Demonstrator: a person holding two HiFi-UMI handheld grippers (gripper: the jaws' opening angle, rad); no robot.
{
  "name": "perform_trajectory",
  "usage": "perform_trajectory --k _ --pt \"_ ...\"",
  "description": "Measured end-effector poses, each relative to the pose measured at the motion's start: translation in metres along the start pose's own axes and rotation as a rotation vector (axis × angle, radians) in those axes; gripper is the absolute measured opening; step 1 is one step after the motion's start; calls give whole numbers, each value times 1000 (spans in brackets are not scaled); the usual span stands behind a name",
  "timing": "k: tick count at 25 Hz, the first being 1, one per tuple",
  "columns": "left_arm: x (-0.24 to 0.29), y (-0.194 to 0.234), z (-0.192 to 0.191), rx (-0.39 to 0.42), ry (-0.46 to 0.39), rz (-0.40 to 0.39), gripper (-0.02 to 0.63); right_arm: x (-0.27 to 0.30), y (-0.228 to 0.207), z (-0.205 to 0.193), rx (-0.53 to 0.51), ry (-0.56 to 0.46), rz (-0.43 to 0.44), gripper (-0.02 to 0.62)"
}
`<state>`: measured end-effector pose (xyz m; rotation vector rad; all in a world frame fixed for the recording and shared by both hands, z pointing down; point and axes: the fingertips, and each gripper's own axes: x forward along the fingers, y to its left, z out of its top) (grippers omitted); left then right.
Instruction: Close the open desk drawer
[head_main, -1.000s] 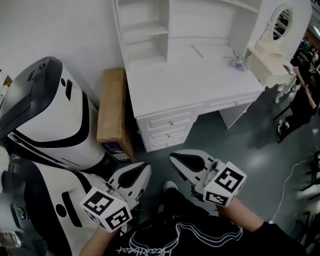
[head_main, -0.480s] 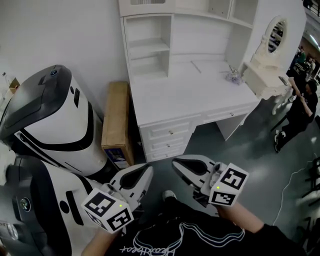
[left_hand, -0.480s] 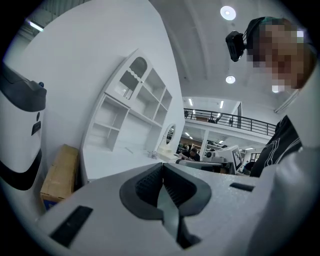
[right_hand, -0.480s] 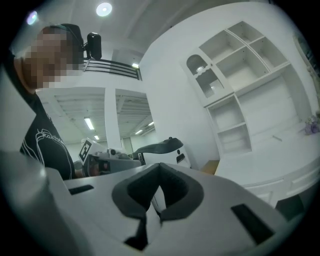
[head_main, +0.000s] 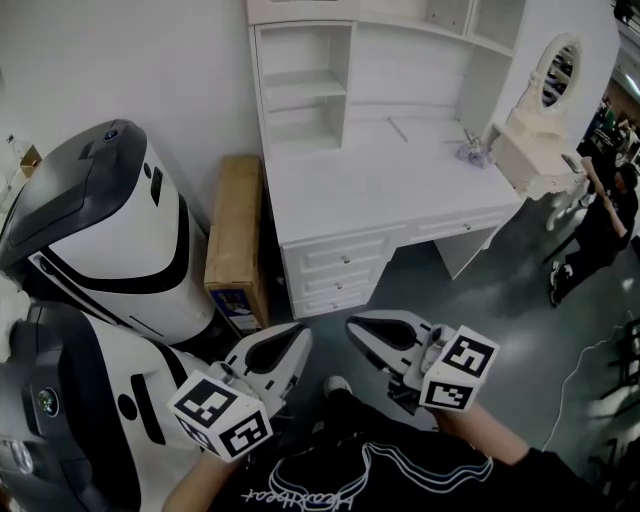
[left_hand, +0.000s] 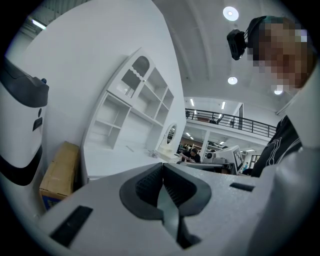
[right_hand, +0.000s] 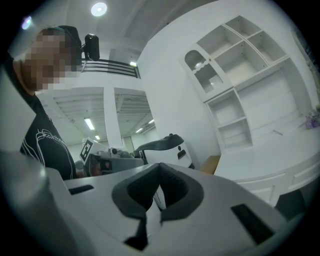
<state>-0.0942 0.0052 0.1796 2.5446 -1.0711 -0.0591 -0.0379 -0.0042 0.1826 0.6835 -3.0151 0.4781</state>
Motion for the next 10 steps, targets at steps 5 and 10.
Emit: perform_trajectory --k 5,10 --pt "5 5 -5 -14 3 4 5 1 -8 -5 21 11 -6 5" --pt "16 9 -8 -24 12 3 5 1 -19 -8 32 24 -10 5"
